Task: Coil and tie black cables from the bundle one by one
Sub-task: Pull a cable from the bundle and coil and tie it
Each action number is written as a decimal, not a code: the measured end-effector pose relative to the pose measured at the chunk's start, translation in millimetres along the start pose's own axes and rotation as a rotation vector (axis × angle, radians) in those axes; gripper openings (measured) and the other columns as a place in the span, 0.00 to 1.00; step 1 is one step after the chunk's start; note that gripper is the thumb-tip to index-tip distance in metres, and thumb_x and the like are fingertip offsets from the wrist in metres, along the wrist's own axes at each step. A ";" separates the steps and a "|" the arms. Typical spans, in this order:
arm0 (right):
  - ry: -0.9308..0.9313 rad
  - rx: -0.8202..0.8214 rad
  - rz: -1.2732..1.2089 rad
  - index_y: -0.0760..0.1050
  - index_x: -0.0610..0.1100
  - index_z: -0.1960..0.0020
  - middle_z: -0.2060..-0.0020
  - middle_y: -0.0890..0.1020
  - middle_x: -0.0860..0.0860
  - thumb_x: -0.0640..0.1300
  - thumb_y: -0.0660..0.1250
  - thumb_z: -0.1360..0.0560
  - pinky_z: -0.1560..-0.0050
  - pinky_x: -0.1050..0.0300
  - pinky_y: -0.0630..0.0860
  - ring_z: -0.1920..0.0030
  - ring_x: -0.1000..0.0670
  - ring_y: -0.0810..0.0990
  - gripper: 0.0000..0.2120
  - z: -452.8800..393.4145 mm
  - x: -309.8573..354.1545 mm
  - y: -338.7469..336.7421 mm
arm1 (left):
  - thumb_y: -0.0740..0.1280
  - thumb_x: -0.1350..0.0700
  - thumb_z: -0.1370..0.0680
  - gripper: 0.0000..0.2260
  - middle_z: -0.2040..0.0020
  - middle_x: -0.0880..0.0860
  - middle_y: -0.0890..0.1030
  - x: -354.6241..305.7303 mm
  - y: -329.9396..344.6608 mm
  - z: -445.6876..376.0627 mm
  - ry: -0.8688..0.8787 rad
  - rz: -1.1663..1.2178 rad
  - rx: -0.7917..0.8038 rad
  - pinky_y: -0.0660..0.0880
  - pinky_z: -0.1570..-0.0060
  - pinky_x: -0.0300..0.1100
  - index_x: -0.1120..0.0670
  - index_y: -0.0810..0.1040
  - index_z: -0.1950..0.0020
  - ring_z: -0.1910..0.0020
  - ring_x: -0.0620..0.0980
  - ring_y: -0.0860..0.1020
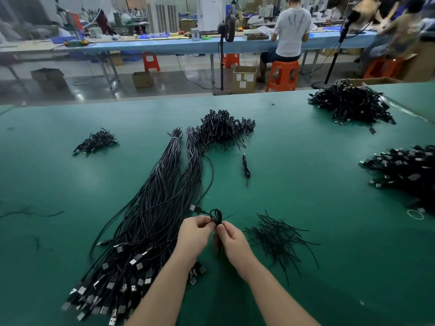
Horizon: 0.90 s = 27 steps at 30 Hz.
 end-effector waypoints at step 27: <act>0.041 0.029 0.024 0.71 0.45 0.48 0.68 0.72 0.52 0.43 0.56 0.15 0.64 0.52 0.64 0.68 0.52 0.67 0.06 -16.8 -10.4 6.6 | 0.69 0.57 0.21 0.12 0.63 0.43 0.84 -1.5 0.8 11.1 0.035 -0.152 -0.117 0.68 0.70 0.25 0.43 0.80 0.60 0.62 0.38 0.80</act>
Point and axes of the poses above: each hand's wrist, its own z-axis away from the middle knuckle, its own y-axis out of the palm, x = y × z, the point moved 3 cm from there along -z, towards the middle knuckle
